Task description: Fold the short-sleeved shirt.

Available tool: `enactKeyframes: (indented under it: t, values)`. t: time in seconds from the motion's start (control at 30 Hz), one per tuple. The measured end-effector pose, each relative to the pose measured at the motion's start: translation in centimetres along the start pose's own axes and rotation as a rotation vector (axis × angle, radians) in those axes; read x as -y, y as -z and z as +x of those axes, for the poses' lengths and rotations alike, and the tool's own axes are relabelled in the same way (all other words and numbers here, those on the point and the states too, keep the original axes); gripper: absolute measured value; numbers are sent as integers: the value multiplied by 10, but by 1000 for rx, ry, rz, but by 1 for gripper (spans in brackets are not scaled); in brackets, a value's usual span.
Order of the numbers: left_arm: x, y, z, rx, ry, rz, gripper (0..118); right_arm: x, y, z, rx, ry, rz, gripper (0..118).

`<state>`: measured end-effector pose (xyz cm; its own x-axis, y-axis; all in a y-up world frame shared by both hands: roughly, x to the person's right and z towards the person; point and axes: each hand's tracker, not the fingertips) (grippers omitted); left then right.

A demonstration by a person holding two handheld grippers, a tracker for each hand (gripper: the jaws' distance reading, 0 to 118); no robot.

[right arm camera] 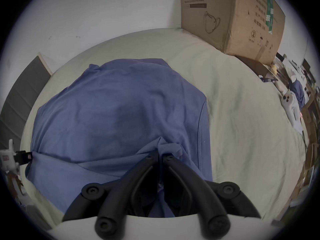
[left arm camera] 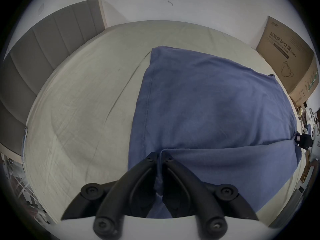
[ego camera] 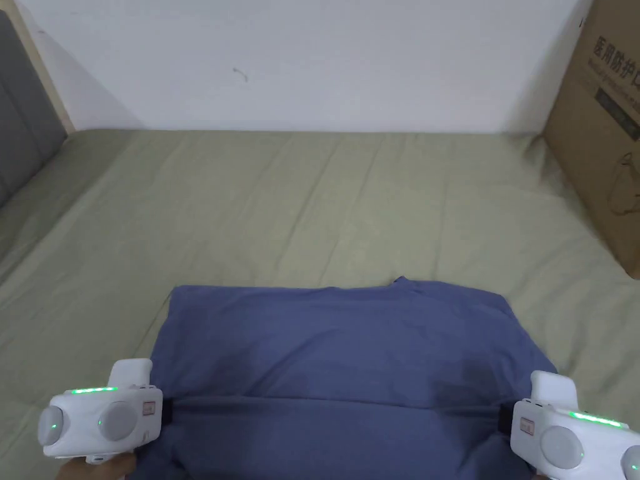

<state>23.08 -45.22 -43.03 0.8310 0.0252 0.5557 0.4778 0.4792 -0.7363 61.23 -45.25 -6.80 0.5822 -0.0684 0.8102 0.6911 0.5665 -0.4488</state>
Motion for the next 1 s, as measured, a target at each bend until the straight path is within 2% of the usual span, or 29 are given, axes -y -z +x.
enactKeyframes:
  t: [0.07, 0.1, 0.13, 0.2, 0.23, 0.3, 0.47, 0.57, 0.7, 0.77, 0.8, 0.83, 0.87, 0.9, 1.0]
  values:
    - [-2, -7, 0, 1, -11, -2, 7, -2, -9, -1, 6, 4, 11, 4]
    - [-2, -13, -2, 4, -9, 1, 20, -3, -14, -1, 3, 4, 16, 12]
    - [-3, -19, -2, 6, -10, 7, 43, -3, -21, 0, -3, 4, 21, 32]
    - [-6, -35, -3, 52, -44, 34, 100, -5, -41, -1, -35, -3, 56, 72]
    - [-6, -46, -3, 75, -70, 63, 105, -5, -52, -2, -47, -7, 81, 84]
    - [-7, -79, 0, 127, -104, 176, 105, -7, -87, -5, -84, -27, 175, 90]
    - [-6, -167, 22, 178, -53, 389, 105, -11, -182, -16, -118, -120, 419, 90]
    - [6, -214, 39, 143, 32, 568, 105, -6, -233, -23, -104, -163, 585, 91]
    - [32, -250, 57, 86, 65, 741, 100, 7, -276, -31, -52, -189, 722, 90]
    - [46, -257, 60, 106, 56, 796, 83, 15, -287, -32, -45, -191, 758, 86]
    - [52, -260, 63, 106, 51, 800, 61, 20, -291, -33, -44, -195, 770, 67]
    - [56, -262, 64, 105, 49, 801, 33, 23, -294, -33, -37, -196, 775, 46]
    - [59, -262, 65, 116, 53, 805, 3, 26, -297, -34, -29, -197, 779, 16]
    - [63, -262, 68, 113, 53, 811, 0, 28, -301, -35, -27, -197, 779, 0]
    - [68, -261, 66, 156, 24, 776, 0, 33, -306, -37, -55, -198, 780, 0]
